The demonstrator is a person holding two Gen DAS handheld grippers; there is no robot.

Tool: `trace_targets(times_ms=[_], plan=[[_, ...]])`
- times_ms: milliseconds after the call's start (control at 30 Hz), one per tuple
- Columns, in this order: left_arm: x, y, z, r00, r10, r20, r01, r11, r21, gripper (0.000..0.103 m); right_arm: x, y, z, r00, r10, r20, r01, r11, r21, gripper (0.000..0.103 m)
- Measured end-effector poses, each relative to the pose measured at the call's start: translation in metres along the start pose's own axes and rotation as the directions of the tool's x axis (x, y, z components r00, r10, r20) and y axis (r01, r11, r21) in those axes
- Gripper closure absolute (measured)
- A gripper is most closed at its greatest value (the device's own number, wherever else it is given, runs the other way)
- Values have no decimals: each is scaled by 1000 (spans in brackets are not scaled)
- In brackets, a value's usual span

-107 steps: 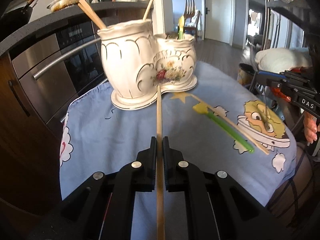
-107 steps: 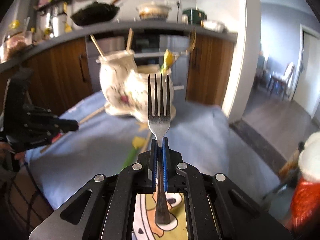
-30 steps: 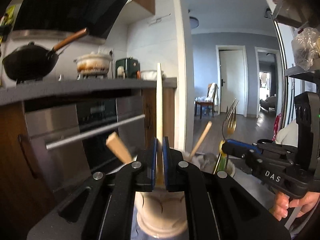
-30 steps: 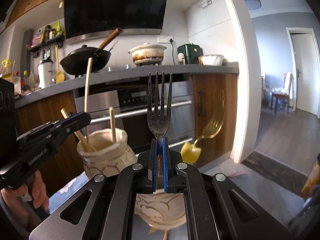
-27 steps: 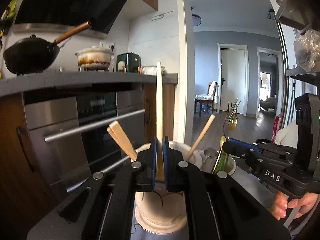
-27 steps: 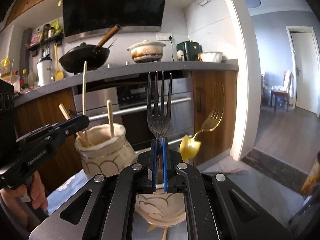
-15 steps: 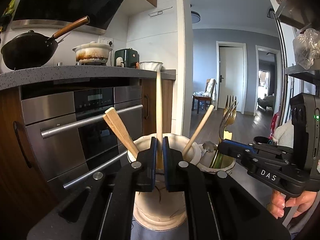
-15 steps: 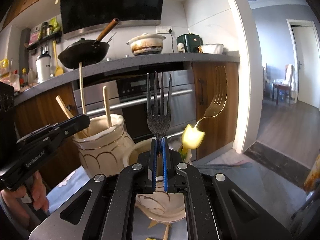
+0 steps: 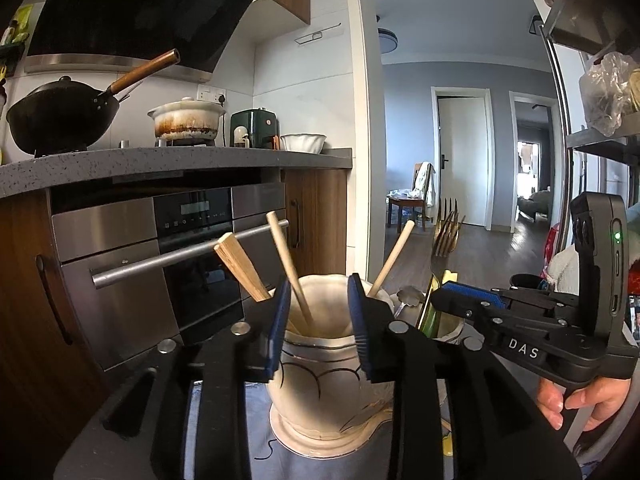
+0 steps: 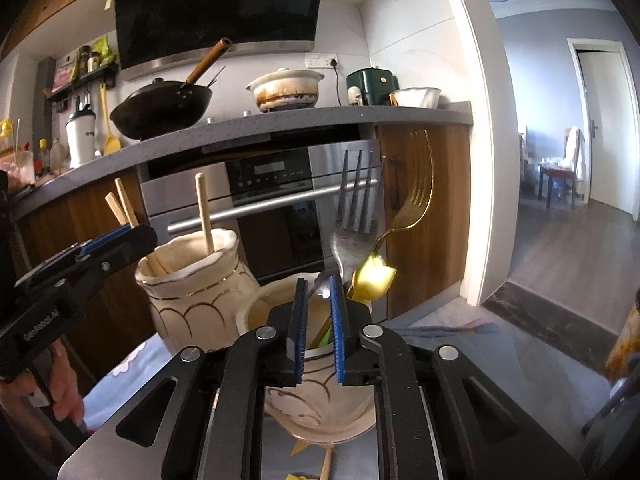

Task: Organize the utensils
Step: 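Release the chopstick into the tall cup while the right tool drops the fork in the short cup, then withdraw both tools and bring the right tool over the green-handled spatula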

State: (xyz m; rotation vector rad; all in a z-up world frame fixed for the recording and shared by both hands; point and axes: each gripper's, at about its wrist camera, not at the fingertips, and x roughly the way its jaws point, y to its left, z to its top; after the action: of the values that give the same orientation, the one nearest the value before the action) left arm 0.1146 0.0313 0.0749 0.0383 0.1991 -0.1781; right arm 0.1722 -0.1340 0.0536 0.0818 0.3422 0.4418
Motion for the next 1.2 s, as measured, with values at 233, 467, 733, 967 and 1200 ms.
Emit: trace_targets(times_ms=[233, 467, 733, 967, 1200], plan=[[-6, 0, 2, 1000, 11, 14, -11, 1000, 5, 53, -14, -2, 9, 1000, -14, 19, 14, 1000, 8, 64], [-24, 0, 2, 997, 58, 59, -59, 998, 17, 26, -47, -5, 14, 996, -56, 69, 55, 998, 12, 22], [-44, 2, -11, 997, 71, 28, -71, 997, 0, 5, -69, -6, -1, 991, -133, 33, 134, 990, -40, 6], [-56, -7, -37, 997, 44, -65, -43, 999, 17, 5, -72, -18, -33, 984, -157, -83, 156, 988, -13, 5], [-64, -5, -61, 986, 24, -165, -26, 1000, -11, 5, -75, -6, -54, 973, -134, -190, 132, 991, -24, 5]])
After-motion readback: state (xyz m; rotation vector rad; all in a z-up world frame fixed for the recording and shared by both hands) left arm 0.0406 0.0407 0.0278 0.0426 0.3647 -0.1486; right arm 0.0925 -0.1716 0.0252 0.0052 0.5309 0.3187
